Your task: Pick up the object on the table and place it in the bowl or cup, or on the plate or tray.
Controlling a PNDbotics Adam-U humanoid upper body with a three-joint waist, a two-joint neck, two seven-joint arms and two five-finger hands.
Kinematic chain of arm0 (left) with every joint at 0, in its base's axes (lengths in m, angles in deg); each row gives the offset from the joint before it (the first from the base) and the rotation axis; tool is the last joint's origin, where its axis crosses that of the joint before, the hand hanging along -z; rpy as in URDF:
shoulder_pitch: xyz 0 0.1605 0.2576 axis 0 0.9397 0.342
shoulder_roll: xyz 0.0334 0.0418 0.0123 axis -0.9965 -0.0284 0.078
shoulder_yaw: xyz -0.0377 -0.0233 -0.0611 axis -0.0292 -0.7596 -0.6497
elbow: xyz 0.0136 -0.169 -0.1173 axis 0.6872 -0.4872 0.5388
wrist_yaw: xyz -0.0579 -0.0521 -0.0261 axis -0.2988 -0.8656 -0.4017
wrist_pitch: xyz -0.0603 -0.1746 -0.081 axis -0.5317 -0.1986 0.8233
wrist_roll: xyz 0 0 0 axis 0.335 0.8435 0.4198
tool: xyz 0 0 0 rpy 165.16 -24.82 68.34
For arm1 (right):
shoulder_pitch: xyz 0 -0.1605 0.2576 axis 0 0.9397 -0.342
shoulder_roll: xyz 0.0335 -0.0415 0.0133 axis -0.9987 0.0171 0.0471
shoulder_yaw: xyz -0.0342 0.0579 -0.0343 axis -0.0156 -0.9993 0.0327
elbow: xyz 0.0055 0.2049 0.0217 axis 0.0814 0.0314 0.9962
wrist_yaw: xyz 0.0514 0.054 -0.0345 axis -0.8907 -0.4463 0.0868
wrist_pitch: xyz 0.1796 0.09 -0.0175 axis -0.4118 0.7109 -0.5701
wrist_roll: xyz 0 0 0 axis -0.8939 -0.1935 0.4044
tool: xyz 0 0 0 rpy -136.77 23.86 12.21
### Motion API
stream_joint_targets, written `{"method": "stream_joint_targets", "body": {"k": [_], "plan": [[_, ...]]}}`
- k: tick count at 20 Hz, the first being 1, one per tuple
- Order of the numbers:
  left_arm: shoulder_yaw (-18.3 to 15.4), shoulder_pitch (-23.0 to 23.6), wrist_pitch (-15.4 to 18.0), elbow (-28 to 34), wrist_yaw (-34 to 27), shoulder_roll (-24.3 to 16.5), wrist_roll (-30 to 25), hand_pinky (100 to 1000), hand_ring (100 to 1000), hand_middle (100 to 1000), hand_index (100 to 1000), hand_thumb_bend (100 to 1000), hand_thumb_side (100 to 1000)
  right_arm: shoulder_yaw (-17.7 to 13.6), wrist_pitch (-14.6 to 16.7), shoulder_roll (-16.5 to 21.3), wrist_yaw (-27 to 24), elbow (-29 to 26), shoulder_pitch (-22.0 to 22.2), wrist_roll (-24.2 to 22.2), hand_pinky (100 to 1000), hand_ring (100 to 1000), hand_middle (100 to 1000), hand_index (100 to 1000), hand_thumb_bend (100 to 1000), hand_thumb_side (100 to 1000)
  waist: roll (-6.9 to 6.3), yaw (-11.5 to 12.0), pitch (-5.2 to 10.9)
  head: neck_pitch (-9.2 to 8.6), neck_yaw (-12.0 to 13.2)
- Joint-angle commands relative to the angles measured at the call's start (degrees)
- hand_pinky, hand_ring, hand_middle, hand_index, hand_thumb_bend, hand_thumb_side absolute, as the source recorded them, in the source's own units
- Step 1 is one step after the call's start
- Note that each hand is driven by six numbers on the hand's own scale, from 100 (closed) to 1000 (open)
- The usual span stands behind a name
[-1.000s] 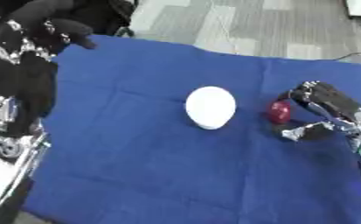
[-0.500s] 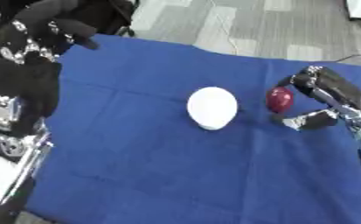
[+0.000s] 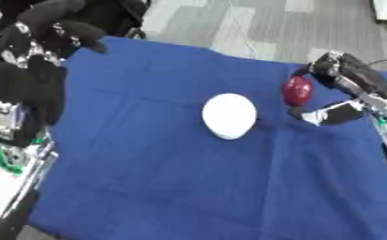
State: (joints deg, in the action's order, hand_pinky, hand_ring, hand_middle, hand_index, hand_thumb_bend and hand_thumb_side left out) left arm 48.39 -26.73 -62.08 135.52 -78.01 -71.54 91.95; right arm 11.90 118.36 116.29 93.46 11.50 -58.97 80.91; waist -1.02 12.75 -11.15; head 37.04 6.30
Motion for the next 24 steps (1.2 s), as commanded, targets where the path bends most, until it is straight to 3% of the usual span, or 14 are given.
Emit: {"method": "stream_joint_targets", "body": {"k": [1,11,24], "plan": [[-0.1,-0.9,0.0,1.0,-0.3,-0.4,-0.1,562,673,763,842,246,860,0.2,-0.2,0.3,-3.8,-1.3,-2.5,-3.0,100,100,127,377,317,488,0.06,0.4,1.11,-0.38,0.0],[-0.2,-3.1,0.0,1.0,-0.6,0.7,-0.1,568,677,764,842,234,872,0.7,-0.4,-1.3,-9.1,-1.2,-4.1,-10.0,100,100,126,381,323,497,0.80,2.9,0.38,-0.51,-0.3],[-0.6,-5.6,0.3,1.0,-0.6,1.9,0.2,573,680,765,841,236,874,0.4,-0.4,-1.0,-11.6,-1.4,-4.8,-12.0,100,100,125,383,318,497,2.15,5.7,-0.69,-0.77,0.6]]}}
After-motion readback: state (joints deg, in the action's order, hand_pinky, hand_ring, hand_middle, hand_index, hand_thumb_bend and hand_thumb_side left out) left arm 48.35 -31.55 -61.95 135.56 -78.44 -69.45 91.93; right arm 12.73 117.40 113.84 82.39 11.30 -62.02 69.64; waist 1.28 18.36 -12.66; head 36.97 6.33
